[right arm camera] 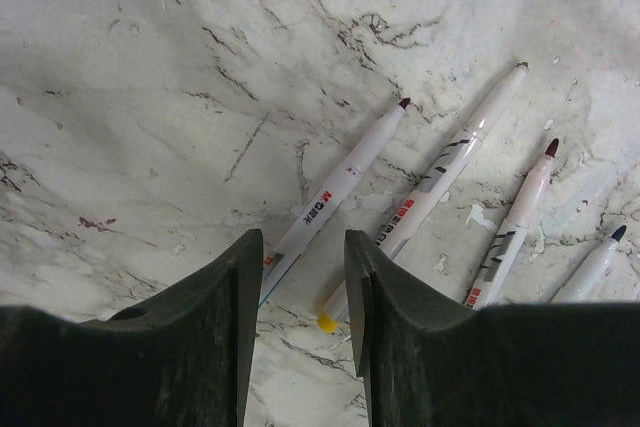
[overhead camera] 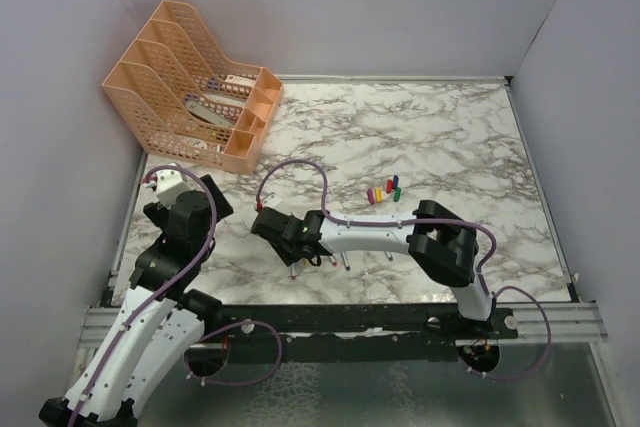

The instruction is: Insert the pens into the pen caps

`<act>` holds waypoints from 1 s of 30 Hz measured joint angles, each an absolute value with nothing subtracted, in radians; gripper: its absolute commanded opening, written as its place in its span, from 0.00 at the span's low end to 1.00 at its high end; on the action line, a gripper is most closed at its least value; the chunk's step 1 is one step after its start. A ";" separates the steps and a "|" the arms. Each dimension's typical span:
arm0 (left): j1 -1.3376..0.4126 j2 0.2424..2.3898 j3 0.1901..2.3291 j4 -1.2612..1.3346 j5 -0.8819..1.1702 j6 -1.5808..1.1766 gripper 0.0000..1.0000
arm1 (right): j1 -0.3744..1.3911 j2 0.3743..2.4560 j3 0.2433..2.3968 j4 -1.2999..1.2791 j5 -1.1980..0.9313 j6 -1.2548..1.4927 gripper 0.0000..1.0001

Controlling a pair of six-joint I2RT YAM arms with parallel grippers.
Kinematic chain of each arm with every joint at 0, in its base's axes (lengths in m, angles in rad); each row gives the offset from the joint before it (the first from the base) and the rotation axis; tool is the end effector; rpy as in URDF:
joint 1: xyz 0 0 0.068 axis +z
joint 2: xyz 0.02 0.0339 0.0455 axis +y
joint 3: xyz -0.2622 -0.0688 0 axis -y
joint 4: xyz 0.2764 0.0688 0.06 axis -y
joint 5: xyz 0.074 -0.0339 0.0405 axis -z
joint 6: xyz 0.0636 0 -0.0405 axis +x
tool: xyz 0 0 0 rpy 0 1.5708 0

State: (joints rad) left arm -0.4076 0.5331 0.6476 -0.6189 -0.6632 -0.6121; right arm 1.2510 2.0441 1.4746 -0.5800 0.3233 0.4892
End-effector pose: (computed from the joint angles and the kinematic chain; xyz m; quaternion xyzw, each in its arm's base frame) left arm 0.1721 -0.0317 0.2780 -0.2477 0.7931 0.0102 0.5563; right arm 0.1637 0.4299 0.1258 -0.3276 0.9085 0.0563 0.2534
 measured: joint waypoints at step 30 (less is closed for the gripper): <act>-0.408 0.556 0.648 -0.619 -0.687 -0.614 0.99 | 1.196 2.065 1.476 -0.549 0.180 0.456 0.01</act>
